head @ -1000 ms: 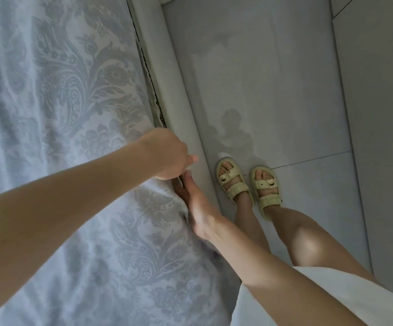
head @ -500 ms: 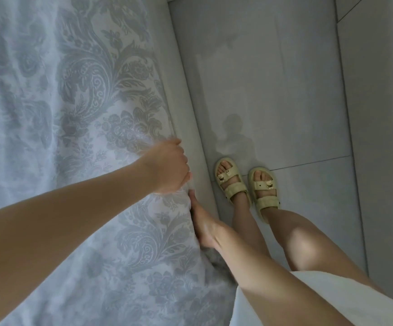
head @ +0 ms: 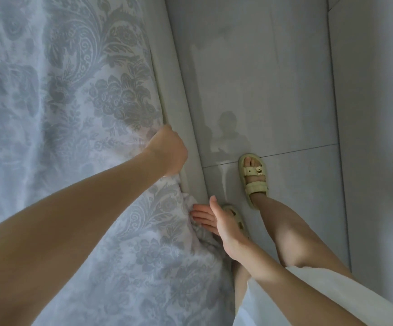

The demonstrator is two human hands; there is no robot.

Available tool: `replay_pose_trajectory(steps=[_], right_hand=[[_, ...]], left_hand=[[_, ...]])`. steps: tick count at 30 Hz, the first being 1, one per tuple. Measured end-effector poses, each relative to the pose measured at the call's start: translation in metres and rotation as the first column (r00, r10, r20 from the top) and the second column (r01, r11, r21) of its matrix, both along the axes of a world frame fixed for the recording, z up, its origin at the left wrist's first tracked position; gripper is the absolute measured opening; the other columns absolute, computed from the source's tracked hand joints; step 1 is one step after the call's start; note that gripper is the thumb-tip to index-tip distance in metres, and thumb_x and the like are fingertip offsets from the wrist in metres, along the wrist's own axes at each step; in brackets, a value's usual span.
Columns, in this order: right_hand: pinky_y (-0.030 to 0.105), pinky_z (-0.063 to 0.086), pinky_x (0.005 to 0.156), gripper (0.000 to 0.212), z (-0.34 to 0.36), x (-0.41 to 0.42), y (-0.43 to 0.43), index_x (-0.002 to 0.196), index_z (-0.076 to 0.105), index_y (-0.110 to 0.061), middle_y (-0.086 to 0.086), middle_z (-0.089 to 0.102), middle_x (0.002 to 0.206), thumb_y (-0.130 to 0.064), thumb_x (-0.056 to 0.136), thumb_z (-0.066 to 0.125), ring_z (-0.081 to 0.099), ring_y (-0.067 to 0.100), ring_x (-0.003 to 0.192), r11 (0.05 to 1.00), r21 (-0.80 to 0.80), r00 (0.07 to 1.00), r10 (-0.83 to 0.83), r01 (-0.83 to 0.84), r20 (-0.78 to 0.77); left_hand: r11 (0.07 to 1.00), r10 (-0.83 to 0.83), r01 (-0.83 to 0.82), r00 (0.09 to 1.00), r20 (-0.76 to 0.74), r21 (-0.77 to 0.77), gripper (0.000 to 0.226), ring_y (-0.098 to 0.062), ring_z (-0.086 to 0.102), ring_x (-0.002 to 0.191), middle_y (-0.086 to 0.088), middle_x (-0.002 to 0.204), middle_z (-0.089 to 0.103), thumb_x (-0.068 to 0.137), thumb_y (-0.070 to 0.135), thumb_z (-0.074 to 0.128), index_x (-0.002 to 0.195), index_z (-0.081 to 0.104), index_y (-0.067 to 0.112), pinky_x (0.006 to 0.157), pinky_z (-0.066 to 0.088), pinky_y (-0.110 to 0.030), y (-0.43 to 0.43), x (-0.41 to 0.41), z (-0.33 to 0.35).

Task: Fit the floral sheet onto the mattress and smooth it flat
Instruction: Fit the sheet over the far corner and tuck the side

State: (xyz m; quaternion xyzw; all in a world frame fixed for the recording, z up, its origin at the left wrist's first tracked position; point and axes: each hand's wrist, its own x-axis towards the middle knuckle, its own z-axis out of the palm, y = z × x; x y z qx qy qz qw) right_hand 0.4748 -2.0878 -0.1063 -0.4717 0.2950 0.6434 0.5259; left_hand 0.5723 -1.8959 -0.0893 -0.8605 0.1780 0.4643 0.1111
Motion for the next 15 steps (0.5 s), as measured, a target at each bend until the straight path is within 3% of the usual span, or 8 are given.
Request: replay_pose_trajectory(steps=[3,6,9,11,12,15], right_hand=[[0.02,0.041,0.093,0.044,0.006,-0.021,-0.012,0.12,0.059,-0.013,-0.001,0.064,0.114,-0.034,0.104,0.024,0.059,0.002,0.1,1.0,-0.014,0.995,0.026,-0.025,0.098],[0.02,0.044,0.098,0.03,0.001,-0.042,-0.019,0.126,0.055,-0.015,-0.003,0.06,0.121,-0.016,0.101,0.038,0.057,0.0,0.106,0.993,-0.089,0.978,-0.053,0.072,0.201],[0.036,0.037,0.109,0.054,-0.019,-0.057,-0.016,0.143,0.035,-0.026,-0.014,0.04,0.134,-0.018,0.094,0.055,0.039,0.007,0.127,0.988,-0.147,0.963,-0.012,0.053,0.269],[0.039,0.045,0.101,0.064,-0.03,-0.063,-0.008,0.144,0.032,-0.028,-0.009,0.044,0.129,-0.02,0.089,0.064,0.049,0.013,0.117,0.987,-0.153,0.972,-0.013,0.05,0.235],[0.037,0.05,0.092,0.059,-0.035,-0.067,-0.005,0.14,0.038,-0.025,-0.003,0.052,0.122,-0.018,0.088,0.065,0.057,0.016,0.104,0.987,-0.149,0.975,-0.032,0.066,0.22],[0.037,0.055,0.072,0.02,-0.035,-0.072,-0.005,0.105,0.061,-0.018,0.005,0.067,0.092,-0.012,0.087,0.066,0.065,0.02,0.077,0.965,-0.248,0.906,0.032,0.082,0.422]], left_hand=[[0.983,-0.144,0.155,0.984,0.109,-0.101,0.027,-0.02,0.053,0.075,0.0,0.082,0.061,0.096,0.022,0.038,0.085,0.063,0.019,0.069,0.041,-0.031,-0.022,-0.019,0.025],[0.957,-0.248,0.246,0.969,0.011,-0.153,0.026,-0.021,0.056,0.081,0.0,0.083,0.063,0.097,0.022,0.04,0.091,0.065,0.017,0.08,0.045,-0.033,-0.03,-0.061,0.022],[0.957,-0.246,0.254,0.967,0.074,-0.141,0.028,-0.019,0.056,0.079,0.004,0.079,0.066,0.096,0.024,0.04,0.086,0.066,0.021,0.082,0.043,-0.032,-0.034,-0.079,0.004],[0.962,-0.246,0.254,0.966,0.08,-0.098,0.033,-0.017,0.056,0.077,0.005,0.077,0.066,0.098,0.028,0.036,0.082,0.066,0.024,0.081,0.044,-0.032,-0.041,-0.084,-0.001],[0.962,-0.254,0.26,0.964,0.085,-0.08,0.036,-0.016,0.057,0.076,0.007,0.074,0.065,0.098,0.03,0.035,0.079,0.065,0.025,0.08,0.045,-0.032,-0.045,-0.085,-0.002],[0.96,-0.277,0.279,0.956,0.099,0.003,0.043,-0.014,0.048,0.065,0.007,0.06,0.051,0.1,0.031,0.031,0.062,0.048,0.024,0.072,0.039,-0.028,-0.049,-0.09,-0.002]])
